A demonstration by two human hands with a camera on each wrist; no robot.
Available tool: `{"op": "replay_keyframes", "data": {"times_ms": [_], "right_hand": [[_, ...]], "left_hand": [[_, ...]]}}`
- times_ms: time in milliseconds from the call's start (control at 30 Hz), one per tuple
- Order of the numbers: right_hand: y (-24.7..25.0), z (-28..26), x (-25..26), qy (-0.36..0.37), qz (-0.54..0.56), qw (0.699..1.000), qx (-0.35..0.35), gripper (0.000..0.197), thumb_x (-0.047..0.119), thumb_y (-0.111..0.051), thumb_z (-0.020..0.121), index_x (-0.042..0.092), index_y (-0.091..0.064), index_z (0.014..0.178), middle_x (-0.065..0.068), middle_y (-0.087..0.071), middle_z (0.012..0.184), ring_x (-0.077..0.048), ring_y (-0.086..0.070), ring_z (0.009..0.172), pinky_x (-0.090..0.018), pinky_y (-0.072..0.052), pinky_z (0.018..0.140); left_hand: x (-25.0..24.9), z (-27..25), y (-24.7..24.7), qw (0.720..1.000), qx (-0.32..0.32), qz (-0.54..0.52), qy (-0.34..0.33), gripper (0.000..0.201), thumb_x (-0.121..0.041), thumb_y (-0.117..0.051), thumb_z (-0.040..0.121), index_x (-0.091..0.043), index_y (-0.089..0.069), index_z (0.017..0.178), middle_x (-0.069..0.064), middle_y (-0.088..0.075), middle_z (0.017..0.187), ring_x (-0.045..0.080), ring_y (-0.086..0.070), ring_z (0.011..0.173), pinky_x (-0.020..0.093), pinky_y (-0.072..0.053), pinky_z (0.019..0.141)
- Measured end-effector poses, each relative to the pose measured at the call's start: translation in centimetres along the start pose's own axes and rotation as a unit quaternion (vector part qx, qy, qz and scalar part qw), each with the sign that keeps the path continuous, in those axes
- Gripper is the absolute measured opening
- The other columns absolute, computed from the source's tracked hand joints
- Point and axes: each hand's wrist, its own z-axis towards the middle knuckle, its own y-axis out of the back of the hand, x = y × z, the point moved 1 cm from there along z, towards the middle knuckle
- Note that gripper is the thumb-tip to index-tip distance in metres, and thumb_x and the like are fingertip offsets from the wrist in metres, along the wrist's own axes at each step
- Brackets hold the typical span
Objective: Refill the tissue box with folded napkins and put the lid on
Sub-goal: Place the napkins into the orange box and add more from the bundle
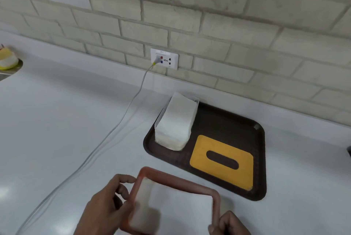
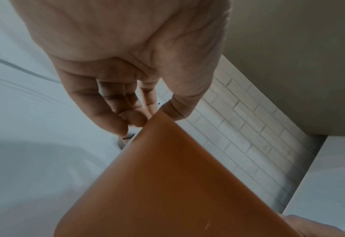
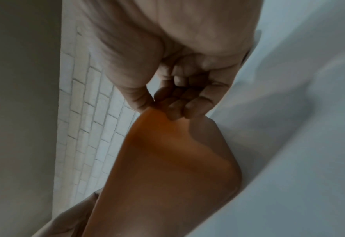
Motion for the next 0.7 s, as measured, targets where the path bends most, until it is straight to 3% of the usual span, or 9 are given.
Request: {"op": "replay_keyframes", "data": {"times_ms": [133,200,233,300,333,367,433,600,700], "right_hand": [[0.9,-0.7,-1.0,0.118,0.162,0.980,-0.022,0.044,-0.002,-0.070,0.086,0.011,-0.036,0.060,0.015,-0.046,0.048,-0.013,-0.054,0.069,-0.013,-0.046,0.059],[-1.6,-1.7,4.6,0.308,0.360,0.867,-0.154,0.054,0.004,-0.067,0.071,0.014,-0.018,0.051,0.006,-0.024,0.042,-0.018,-0.056,0.071,-0.038,-0.055,0.048],[-1.6,-2.3,6.2,0.320,0.418,0.826,-0.203,0.057,0.022,-0.068,0.061,0.012,-0.013,0.050,0.002,-0.017,0.043,-0.016,-0.058,0.065,-0.052,-0.051,0.040],[-0.2,-4.1,5.8,0.283,0.328,0.871,-0.232,0.061,0.038,-0.068,0.048,0.004,-0.018,0.051,0.002,-0.007,0.043,-0.015,-0.044,0.039,-0.038,-0.016,0.066],[0.8,-4.6,4.6,0.218,0.239,0.918,-0.231,0.055,0.030,-0.075,0.052,0.004,-0.026,0.050,0.002,-0.013,0.041,-0.012,-0.039,0.038,-0.018,0.002,0.060],[2.4,-4.8,3.0,0.130,0.129,0.962,-0.204,0.048,0.017,-0.082,0.063,0.009,-0.036,0.052,-0.002,-0.026,0.042,-0.009,-0.039,0.041,-0.034,-0.025,0.047],[4.2,-5.0,3.1,0.054,0.011,0.996,-0.077,0.039,0.015,-0.081,0.079,0.016,-0.047,0.060,-0.006,-0.044,0.049,-0.010,-0.046,0.046,-0.032,-0.041,0.056],[6.1,-3.2,9.3,0.119,0.001,0.993,-0.004,0.022,0.024,-0.072,0.087,0.011,-0.058,0.074,-0.005,-0.057,0.056,-0.012,-0.054,0.054,-0.023,-0.047,0.056],[5.2,0.3,13.6,0.138,0.044,0.989,0.025,0.010,0.020,-0.068,0.092,0.010,-0.069,0.091,-0.005,-0.066,0.071,-0.011,-0.060,0.062,-0.023,-0.052,0.060]], "left_hand": [[-0.4,-0.3,0.0,0.999,0.036,0.004,-0.002,0.058,-0.015,-0.077,0.071,-0.058,-0.052,0.101,-0.016,-0.065,0.079,0.008,-0.060,0.053,0.035,-0.055,0.068],[-1.1,-0.3,0.6,0.999,0.046,0.022,-0.006,0.049,-0.041,-0.073,0.063,-0.059,-0.050,0.101,-0.019,-0.065,0.080,0.006,-0.061,0.052,0.038,-0.056,0.068],[-1.6,0.0,1.2,0.998,0.041,0.050,-0.015,0.046,-0.053,-0.069,0.060,-0.057,-0.050,0.102,-0.022,-0.064,0.084,0.005,-0.061,0.053,0.037,-0.056,0.067],[-3.3,1.4,2.4,0.994,0.019,0.100,-0.046,0.036,-0.060,-0.069,0.068,-0.050,-0.055,0.099,-0.027,-0.061,0.093,0.003,-0.063,0.059,0.032,-0.054,0.064],[-4.5,2.6,2.8,0.991,0.009,0.111,-0.067,0.028,-0.059,-0.069,0.075,-0.047,-0.057,0.097,-0.028,-0.061,0.095,0.002,-0.064,0.061,0.030,-0.053,0.063],[-5.9,4.1,3.2,0.988,-0.003,0.124,-0.094,0.023,-0.058,-0.068,0.079,-0.045,-0.059,0.095,-0.027,-0.062,0.093,0.002,-0.065,0.063,0.028,-0.051,0.062],[-8.6,8.1,3.4,0.978,-0.021,0.147,-0.144,0.018,-0.055,-0.066,0.083,-0.039,-0.063,0.089,-0.022,-0.067,0.083,0.002,-0.065,0.066,0.027,-0.051,0.065],[-11.8,20.2,-0.1,0.964,0.055,0.220,-0.139,0.027,-0.047,-0.068,0.086,-0.027,-0.073,0.103,-0.004,-0.073,0.107,0.020,-0.067,0.102,0.031,-0.052,0.088],[-11.5,23.9,-2.2,0.955,0.055,0.276,-0.097,0.042,-0.046,-0.066,0.086,-0.015,-0.069,0.113,0.005,-0.070,0.118,0.026,-0.066,0.104,0.031,-0.050,0.081]]}}
